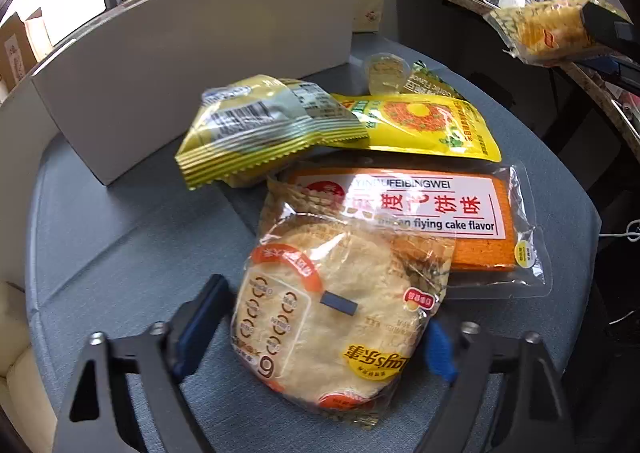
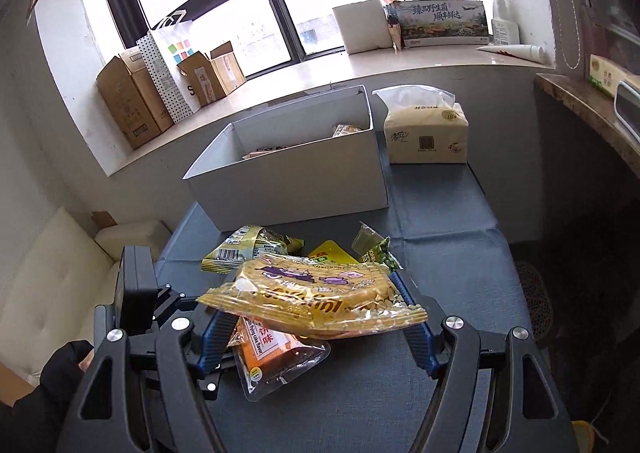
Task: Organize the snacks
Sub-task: 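Grasp the round cream biscuit pack with the left gripper while the right holds its bag, then carry both packs over the white box and open both grippers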
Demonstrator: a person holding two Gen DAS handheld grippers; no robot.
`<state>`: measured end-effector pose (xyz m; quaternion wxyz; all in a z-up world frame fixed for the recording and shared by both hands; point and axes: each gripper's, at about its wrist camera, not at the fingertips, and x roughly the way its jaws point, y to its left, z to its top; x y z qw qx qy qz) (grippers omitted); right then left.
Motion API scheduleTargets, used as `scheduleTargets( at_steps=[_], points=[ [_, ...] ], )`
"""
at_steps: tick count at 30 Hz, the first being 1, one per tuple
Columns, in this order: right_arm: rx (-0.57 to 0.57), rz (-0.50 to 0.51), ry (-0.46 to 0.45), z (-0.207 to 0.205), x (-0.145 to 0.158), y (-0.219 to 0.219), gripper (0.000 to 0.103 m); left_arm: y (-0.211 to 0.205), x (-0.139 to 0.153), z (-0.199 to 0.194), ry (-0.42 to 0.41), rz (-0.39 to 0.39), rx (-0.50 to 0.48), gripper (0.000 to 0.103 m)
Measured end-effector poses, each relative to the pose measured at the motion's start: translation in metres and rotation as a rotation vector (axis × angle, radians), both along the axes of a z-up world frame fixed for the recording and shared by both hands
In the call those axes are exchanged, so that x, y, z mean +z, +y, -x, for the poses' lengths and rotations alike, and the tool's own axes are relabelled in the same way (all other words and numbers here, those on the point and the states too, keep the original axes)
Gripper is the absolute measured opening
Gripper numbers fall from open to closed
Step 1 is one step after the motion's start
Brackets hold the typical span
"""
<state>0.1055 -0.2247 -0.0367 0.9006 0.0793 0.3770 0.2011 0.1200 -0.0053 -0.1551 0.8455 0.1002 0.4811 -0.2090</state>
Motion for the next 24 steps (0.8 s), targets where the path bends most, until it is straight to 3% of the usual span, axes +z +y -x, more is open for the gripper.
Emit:
scheduleTargets(
  at_steps=[4, 10, 16, 24],
  points=[
    [0.001, -0.002, 0.016, 0.0, -0.005, 0.001, 0.077, 0.014, 0.009, 0.003, 0.005, 0.073, 0.021, 0.076],
    [0.013, 0.004, 0.016, 0.002, -0.006, 0.006, 0.077, 0.03, 0.033, 0.022, -0.043, 0.092, 0.072, 0.076],
    [0.032, -0.022, 0.005, -0.003, -0.001, 0.012, 0.077, 0.05, 0.087, 0.043, -0.151, 0.156, 0.105, 0.076],
    [0.044, -0.028, -0.07, -0.053, 0.037, 0.031, 0.077, 0.064, 0.158, -0.005, -0.266, 0.169, 0.176, 0.076]
  ],
)
